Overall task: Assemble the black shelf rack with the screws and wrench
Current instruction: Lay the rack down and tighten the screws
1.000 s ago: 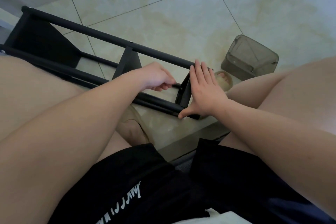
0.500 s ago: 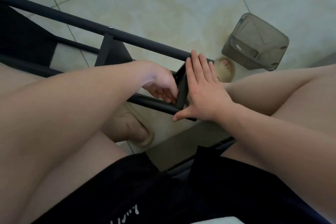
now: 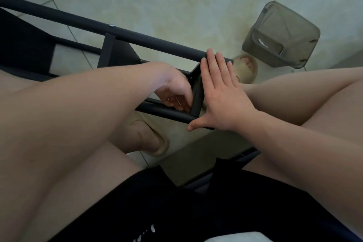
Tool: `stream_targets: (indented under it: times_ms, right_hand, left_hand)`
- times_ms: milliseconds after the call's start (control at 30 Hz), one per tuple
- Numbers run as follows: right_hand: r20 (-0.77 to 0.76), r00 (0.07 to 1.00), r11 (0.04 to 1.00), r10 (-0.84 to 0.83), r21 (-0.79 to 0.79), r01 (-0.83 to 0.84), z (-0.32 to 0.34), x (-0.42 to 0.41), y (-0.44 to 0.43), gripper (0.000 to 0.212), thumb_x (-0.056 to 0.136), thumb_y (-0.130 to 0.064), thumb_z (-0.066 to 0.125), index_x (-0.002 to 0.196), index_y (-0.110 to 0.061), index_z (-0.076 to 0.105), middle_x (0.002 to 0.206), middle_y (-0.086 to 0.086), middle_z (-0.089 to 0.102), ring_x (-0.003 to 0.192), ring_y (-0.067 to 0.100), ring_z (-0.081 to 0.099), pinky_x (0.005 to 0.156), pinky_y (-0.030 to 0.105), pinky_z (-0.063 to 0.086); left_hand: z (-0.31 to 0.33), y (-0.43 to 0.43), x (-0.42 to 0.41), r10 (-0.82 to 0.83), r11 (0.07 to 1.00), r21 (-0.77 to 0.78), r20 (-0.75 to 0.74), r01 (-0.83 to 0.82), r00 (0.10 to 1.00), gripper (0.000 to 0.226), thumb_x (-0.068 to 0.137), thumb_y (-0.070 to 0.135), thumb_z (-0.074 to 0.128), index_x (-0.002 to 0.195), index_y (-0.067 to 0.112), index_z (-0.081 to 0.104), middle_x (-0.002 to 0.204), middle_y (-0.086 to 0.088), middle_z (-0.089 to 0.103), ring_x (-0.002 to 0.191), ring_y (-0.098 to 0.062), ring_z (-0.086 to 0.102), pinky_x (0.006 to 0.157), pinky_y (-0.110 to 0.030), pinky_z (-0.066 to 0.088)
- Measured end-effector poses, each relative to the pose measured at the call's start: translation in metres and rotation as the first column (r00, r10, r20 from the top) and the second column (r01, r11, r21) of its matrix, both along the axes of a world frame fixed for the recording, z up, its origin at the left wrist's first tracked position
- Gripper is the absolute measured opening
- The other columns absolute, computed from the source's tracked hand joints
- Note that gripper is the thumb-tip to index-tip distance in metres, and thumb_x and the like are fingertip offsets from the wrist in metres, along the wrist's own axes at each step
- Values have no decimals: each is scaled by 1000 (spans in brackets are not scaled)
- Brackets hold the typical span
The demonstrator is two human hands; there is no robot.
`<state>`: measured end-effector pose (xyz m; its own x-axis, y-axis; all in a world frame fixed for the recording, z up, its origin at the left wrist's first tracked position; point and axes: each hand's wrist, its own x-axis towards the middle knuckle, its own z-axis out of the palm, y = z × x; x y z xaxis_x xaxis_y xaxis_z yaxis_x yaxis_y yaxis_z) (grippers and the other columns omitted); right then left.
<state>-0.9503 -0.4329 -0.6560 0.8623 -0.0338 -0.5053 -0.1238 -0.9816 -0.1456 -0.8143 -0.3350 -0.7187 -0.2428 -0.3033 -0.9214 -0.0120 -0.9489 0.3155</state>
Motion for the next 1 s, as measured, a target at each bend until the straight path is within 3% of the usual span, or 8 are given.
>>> stream_targets:
  times_ms: [133,300,533,700,800,1000]
  right_hand:
    - [1,1000,1000,-6,3,6,1,1,1,164,50,-94,64,156,1,-18,163,18,-30,151,35,-27,118,42,-22]
    - [3,1000,1000,-11,1,11,2,0,2,164,50,-93,65,156,1,-19,163,18,-31,151,35,-27,119,42,-20]
    - [4,1000,1000,-11,-3,11,2,0,2,165,49,-93,66,156,0,-18,163,17,-31,152,34,-27,119,42,-20]
    - [4,1000,1000,-11,-1,11,2,0,2,165,50,-94,64,156,-1,-20,162,17,-33,151,33,-28,119,42,-21]
    - [6,1000,1000,-11,-4,11,2,0,2,164,50,-95,63,156,0,-20,163,17,-32,151,33,-28,119,41,-21]
    - [17,1000,1000,-2,-22,3,1,-1,1,163,51,-96,62,157,0,-17,164,17,-29,153,34,-25,120,42,-19]
  left_hand:
    - [-2,1,-2,24,1000,12,-17,-24,1000,14,91,11,65,105,10,69,80,0,67,70,-10,58,68,-22,43]
    - [-1,0,-1,45,999,1,-26,-45,999,8,91,4,63,92,10,69,76,-1,67,68,-10,61,67,-21,46]
    - [1,-1,1,-3,1000,-18,37,3,999,6,90,14,69,93,15,74,86,2,74,73,-9,63,68,-21,47]
    - [2,-3,1,20,1000,-22,10,-19,1000,8,89,4,67,90,11,71,75,0,72,63,-8,62,62,-19,50]
    - [2,-3,3,53,998,-16,-22,-53,998,12,90,0,64,89,9,71,73,-2,71,69,-11,64,65,-22,53]
    - [0,-2,0,6,1000,-6,12,-6,1000,5,92,11,67,95,11,71,76,1,70,69,-10,61,67,-22,49]
